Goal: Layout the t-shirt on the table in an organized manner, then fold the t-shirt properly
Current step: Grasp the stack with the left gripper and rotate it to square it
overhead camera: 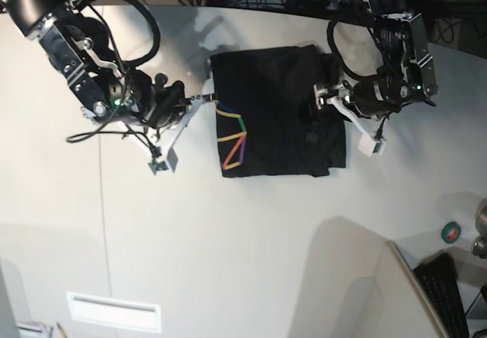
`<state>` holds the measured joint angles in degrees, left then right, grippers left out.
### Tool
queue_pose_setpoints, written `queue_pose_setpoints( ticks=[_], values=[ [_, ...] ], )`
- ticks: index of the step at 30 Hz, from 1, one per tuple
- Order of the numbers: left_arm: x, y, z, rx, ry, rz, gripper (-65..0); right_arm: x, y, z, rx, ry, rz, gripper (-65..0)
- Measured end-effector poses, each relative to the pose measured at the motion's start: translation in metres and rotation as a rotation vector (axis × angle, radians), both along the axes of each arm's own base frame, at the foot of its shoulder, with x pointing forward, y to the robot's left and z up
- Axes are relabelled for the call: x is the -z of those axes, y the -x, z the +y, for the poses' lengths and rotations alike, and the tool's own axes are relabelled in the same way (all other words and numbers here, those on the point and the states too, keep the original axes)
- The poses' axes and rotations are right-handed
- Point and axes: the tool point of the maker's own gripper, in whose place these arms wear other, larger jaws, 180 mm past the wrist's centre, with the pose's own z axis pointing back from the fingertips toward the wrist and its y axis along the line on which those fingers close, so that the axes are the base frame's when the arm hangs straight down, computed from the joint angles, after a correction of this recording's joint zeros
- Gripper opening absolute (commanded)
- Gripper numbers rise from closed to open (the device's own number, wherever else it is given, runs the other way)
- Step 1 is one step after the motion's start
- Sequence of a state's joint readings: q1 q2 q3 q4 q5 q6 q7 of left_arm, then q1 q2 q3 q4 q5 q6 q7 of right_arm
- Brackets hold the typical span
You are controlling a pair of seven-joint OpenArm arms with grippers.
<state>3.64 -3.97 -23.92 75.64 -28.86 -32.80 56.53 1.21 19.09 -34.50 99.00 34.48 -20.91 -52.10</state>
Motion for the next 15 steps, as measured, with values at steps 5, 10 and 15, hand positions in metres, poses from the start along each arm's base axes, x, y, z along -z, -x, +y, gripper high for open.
queue_pose_setpoints(
  ticks=[5,10,15],
  values=[
    [0.006,-0.014,-0.035,0.047,0.048,-0.009,0.0,0.002,-0.003,-0.021,0.078,-0.019,0.003,-65.0],
    [0.017,-0.008,-0.011,0.011,0.015,0.037,-42.8,-0.001,-0.002,-0.056,0.193,-0.006,-0.004,-65.0],
    [0.018,-0.013,-0.006,0.238,-0.140,0.079,-65.0,-0.005,-0.001,-0.085,0.286,-0.001,-0.015,-65.0]
  ],
)
